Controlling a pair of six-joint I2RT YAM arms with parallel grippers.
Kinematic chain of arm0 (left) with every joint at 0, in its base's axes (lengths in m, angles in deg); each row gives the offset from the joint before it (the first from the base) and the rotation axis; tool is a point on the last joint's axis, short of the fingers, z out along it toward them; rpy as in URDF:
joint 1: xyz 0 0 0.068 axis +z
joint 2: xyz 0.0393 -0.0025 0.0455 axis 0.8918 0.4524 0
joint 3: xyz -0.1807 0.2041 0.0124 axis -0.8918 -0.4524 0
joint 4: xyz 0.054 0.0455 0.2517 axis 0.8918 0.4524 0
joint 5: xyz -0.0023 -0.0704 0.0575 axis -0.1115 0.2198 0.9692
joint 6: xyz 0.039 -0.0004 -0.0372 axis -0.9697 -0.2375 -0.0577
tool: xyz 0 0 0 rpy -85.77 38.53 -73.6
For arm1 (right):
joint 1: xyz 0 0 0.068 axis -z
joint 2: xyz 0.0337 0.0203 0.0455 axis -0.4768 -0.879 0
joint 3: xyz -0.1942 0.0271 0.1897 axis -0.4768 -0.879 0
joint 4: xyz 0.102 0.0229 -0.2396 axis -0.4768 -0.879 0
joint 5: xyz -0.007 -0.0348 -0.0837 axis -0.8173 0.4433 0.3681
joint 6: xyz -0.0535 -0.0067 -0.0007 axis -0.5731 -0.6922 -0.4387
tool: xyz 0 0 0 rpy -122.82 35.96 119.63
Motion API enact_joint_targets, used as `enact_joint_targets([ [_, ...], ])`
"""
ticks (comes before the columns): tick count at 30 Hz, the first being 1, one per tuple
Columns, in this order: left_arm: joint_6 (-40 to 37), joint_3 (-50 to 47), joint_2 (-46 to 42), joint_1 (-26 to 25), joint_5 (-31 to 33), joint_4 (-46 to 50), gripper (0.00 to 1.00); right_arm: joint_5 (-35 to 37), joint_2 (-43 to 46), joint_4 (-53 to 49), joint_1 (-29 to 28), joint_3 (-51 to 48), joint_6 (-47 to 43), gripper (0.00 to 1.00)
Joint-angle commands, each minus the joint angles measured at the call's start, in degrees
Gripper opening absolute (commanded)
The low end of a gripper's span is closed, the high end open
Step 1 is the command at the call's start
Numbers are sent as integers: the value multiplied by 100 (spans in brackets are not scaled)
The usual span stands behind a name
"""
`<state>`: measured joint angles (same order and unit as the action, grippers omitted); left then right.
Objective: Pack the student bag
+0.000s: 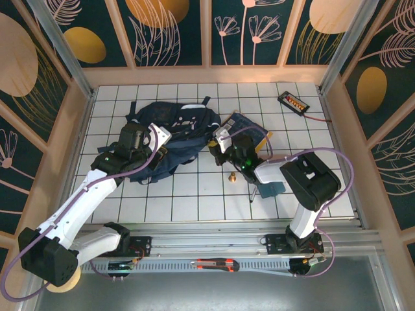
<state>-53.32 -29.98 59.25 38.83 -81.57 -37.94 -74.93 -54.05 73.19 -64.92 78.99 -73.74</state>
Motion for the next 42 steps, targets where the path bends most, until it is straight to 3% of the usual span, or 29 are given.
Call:
enact_joint_targets([
  [1, 39, 275, -37, 45, 139, -301, 0, 55, 305, -158, 4, -138, -88, 0],
  [6, -28, 279, 82, 28, 257, -214, 0, -840, 773, -950, 84, -65, -144, 0],
  [11, 93, 109, 59, -48, 326, -463, 0, -2745, 798, -2174, 328, 444, -95, 0],
  [15, 70, 144, 239, -331, 470, -457, 0, -3352, 791, -3032, 345, 843, -133, 0],
  [21, 476, -25, 180, -604, 334, -909, 0, -3155, 205, -4349, 451, 1779, 234, 0],
  [26, 414, -16, 152, -649, 518, -767, 0, -3453, 436, -4187, 683, 1814, 847, 0],
  [32, 573, 13, 297, -870, 645, -933, 0, -4474, 248, -5098, 263, 2360, 498, 0],
  [38, 618, 182, 739, -1400, 904, -1175, 0, -4688, -49, -5753, 117, 2823, 346, 0],
  [42, 729, 93, 754, -1447, 1252, -1349, 0, -4825, -109, -6156, 186, 2914, 192, 0],
])
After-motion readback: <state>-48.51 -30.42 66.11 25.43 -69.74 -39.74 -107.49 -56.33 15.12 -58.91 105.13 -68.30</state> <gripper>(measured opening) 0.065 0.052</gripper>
